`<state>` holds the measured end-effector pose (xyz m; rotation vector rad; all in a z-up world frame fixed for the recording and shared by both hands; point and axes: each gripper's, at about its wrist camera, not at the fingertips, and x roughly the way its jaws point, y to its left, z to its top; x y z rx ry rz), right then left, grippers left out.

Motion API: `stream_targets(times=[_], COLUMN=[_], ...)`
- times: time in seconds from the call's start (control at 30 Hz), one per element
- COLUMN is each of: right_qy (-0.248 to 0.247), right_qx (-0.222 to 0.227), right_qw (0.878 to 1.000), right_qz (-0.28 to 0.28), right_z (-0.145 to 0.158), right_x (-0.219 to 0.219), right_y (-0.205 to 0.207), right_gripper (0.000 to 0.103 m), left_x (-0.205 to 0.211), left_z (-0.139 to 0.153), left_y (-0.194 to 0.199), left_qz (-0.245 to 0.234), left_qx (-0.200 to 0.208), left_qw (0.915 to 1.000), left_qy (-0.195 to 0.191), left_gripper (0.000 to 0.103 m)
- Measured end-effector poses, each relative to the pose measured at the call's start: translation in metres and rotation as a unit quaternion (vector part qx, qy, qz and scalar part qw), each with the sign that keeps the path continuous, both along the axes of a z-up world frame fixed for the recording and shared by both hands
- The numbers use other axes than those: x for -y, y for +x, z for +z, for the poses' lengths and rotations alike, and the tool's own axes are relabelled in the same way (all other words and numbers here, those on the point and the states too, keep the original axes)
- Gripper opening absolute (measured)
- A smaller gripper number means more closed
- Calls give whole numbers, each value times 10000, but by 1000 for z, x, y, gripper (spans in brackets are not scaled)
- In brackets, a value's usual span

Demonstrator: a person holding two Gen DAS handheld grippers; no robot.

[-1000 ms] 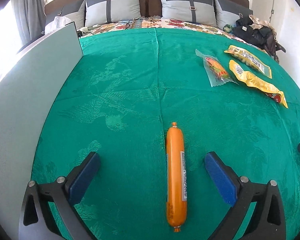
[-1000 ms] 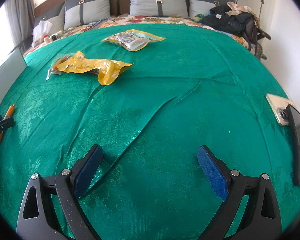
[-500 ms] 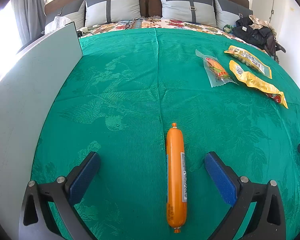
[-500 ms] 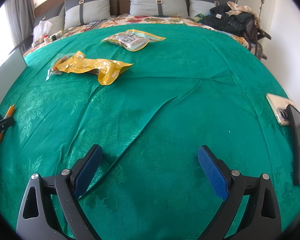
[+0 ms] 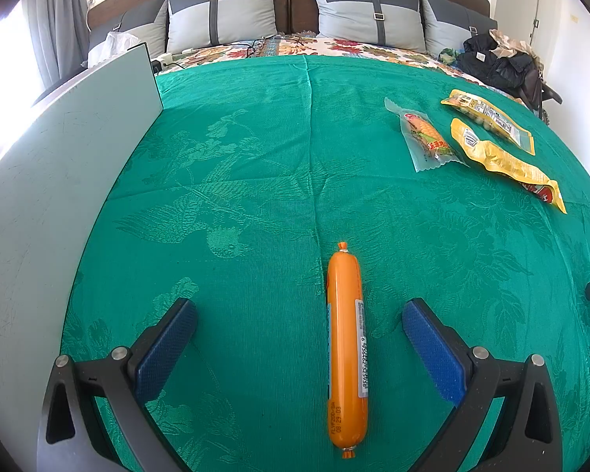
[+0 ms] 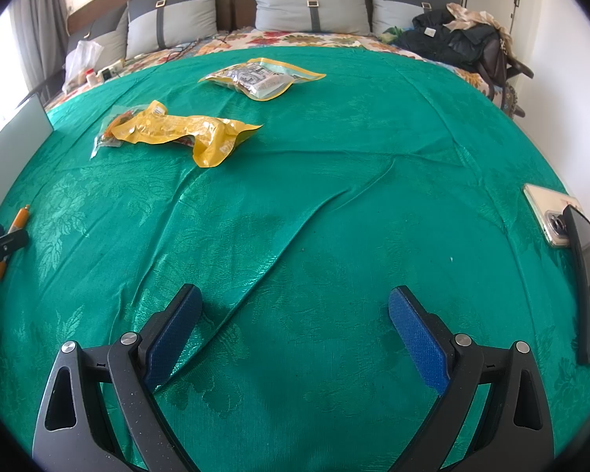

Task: Organize snacks
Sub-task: 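Set the orange sausage down on the cloth and open the left tool, then grasp the long yellow Wang Xiaolu pouch with the right tool and lift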

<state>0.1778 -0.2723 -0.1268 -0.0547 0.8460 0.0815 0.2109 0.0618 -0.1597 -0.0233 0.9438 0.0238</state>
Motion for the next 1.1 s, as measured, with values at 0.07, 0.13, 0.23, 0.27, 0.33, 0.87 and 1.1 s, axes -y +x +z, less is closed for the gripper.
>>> stream_targets(times=[0.07,0.13,0.23,0.27,0.33,0.87,1.1], right_qy=[1,-1,1,2,4,-917,-754], right_qx=[0,0,0,0,-1,-113,-599], right_qw=[10000,10000,10000,10000,10000,9745,9777], right_qz=[0,-1,-1,0,0,2045,1864], right_z=[0,0,0,0,0,42,10], right_x=[0,0,0,0,0,-111,-117], right_y=[0,0,0,0,0,109,139], right_gripper=[98,98,98,98,98,96,96], left_x=[0,0,0,0,0,0,0], left_z=[0,0,0,0,0,0,0], left_y=[0,0,0,0,0,0,0], left_qz=[0,1,1,1,1,3,3], left_qx=[0,1,1,1,1,2,3], left_qw=[10000,10000,10000,10000,10000,10000,10000], left_qy=[0,0,0,-1,0,-2,-4], left_gripper=[103,103,103,103,103,103,103])
